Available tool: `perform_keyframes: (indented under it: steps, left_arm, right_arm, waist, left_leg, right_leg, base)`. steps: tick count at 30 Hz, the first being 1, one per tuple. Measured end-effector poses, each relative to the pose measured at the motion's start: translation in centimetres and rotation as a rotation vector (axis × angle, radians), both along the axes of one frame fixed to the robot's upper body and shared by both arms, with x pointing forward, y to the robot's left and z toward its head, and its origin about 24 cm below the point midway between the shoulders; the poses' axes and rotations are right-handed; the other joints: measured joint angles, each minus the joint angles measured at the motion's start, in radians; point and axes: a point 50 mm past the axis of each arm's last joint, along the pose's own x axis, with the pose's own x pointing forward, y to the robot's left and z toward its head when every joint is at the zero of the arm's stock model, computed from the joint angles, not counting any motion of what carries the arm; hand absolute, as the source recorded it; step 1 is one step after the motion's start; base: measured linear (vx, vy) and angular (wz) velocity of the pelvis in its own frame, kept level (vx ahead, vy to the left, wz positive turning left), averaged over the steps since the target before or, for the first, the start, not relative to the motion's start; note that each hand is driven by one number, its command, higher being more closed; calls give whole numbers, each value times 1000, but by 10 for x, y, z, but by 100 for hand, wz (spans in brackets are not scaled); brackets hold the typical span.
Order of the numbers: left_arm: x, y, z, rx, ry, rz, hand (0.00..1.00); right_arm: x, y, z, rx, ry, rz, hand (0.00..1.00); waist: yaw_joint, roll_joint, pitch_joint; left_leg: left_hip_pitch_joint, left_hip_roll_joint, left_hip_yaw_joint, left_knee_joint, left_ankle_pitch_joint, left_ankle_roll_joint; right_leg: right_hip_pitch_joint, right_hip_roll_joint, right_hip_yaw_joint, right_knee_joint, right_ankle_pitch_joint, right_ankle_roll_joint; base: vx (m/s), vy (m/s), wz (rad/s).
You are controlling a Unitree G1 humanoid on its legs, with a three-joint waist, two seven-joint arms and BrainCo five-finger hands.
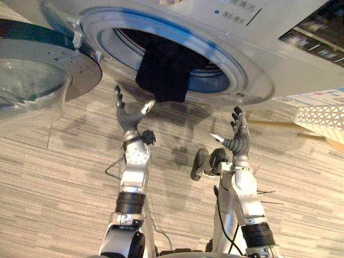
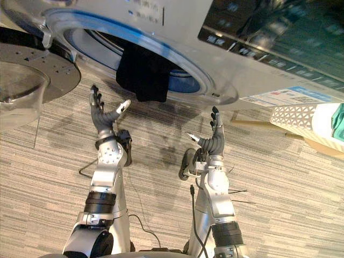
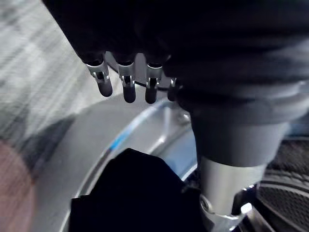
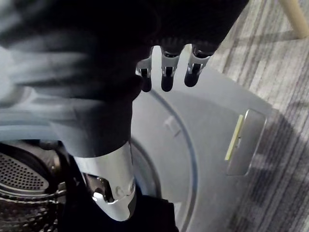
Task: Pick up the laundry basket with both hands and put the clothes into the washing machine.
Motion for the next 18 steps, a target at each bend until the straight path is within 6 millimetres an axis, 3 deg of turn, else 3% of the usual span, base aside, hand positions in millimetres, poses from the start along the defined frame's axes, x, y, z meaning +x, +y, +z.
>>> perform_keyframes:
  steps: [5, 9, 10, 13, 14, 18]
  left_arm:
    - [25, -9, -1, -196, 30, -111, 0]
    - [48, -11, 29, -231, -38, -176, 0]
    - [59, -8, 48, -238, -74, -187, 0]
    - [71, -3, 65, -303, -88, -186, 0]
    - [74, -1, 66, -335, -85, -191, 100]
    - [77, 11, 75, -366, -108, -177, 100]
  right_arm:
    - [1, 1, -1, -18, 12, 19, 0]
    - [1, -2, 0, 0, 10, 16, 0]
    - [2, -2, 1, 5, 8, 20, 0]
    - [3, -3, 3, 6, 1, 19, 0]
    - [6, -3, 6, 13, -12, 23, 0]
    - [12, -1, 16, 40, -50, 32, 0]
  waist:
    - [-4, 1, -6]
    - [-7, 1, -6]
    - [-7, 1, -6]
    - [-13, 1, -6]
    - [-23, -1, -1]
    - [-31, -3, 12]
  left_leg:
    - [-4, 12, -4, -3, 2, -2]
    - [-30, 19, -6, 4, 2, -2]
    - [-57, 25, -8, 17, 1, -2]
    - [-96, 28, -11, 48, 0, 1]
    - [-108, 29, -12, 60, 0, 2]
    - [-140, 34, -14, 94, -4, 7]
  right_leg:
    - [-2, 14, -6, -9, 4, -6]
    - [-25, 20, -7, -9, 8, -6]
    - [-51, 29, -6, -3, 13, -4]
    - [-83, 34, -4, 19, 13, -4]
    - [-94, 34, -3, 30, 13, -4]
    - [-124, 34, 6, 58, 14, 1]
  base:
    - [18, -15, -5]
    - [15, 0, -7]
    - [18, 7, -16]
    - [14, 7, -10]
    - [12, 8, -6]
    - [-10, 1, -4]
